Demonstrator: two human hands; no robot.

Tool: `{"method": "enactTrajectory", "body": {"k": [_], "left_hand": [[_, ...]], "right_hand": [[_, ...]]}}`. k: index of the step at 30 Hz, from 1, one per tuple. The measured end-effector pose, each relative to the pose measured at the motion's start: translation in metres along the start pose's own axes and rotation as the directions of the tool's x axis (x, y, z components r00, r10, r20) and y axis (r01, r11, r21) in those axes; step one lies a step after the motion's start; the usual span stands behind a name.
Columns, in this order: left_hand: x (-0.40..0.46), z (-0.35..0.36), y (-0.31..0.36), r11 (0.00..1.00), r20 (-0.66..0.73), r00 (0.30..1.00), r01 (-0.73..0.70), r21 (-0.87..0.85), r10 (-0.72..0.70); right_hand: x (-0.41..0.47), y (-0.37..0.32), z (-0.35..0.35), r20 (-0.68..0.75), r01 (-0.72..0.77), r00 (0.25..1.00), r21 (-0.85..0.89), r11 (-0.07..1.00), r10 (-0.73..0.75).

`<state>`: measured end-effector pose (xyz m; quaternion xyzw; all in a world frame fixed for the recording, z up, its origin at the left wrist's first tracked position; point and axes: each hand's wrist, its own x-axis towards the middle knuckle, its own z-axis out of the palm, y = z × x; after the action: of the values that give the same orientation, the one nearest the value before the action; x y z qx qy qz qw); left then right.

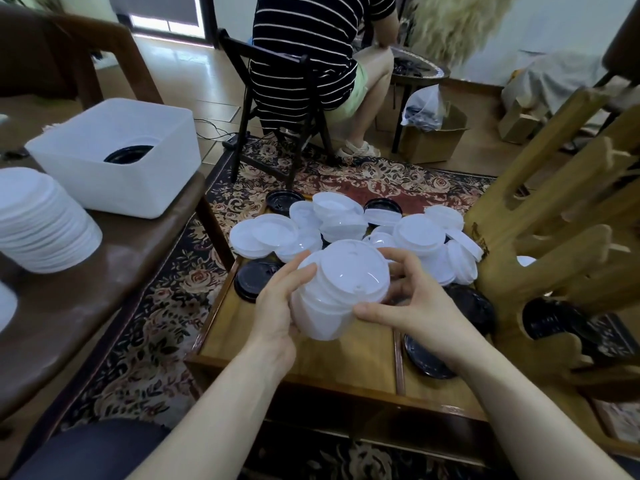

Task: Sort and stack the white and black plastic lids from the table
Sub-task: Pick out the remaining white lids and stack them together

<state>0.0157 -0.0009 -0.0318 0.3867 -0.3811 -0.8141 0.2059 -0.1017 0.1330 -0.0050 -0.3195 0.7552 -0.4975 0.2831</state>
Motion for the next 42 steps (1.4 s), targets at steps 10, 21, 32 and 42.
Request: {"method": "enactTrajectory", "body": {"k": [10,21,32,42], "left_hand": [[-0.003,0.003,0.003,0.997,0.054,0.997,0.047,0.053,-0.05],[-0.007,0.005,0.001,0.993,0.131,0.991,0.006,0.118,-0.022],[-0.007,0.004,0.001,0.986,0.204,0.979,-0.053,0.16,0.02],[-0.002,0.003,-0.005,0.975,0.274,0.957,-0.142,0.169,0.092]], "right_hand": [[0.002,0.004,-0.01,0.207,0.027,0.976,0.165,0.986,-0.061],[-0.001,0.002,-0.001,-0.024,0.079,0.996,-0.059,0.995,-0.081],[0.0,0.001,0.001,-0.034,0.046,0.998,-0.059,0.997,-0.048],[-0.002,0.01,0.013,-0.14,0.059,0.987,-0.171,0.984,-0.084]]}}
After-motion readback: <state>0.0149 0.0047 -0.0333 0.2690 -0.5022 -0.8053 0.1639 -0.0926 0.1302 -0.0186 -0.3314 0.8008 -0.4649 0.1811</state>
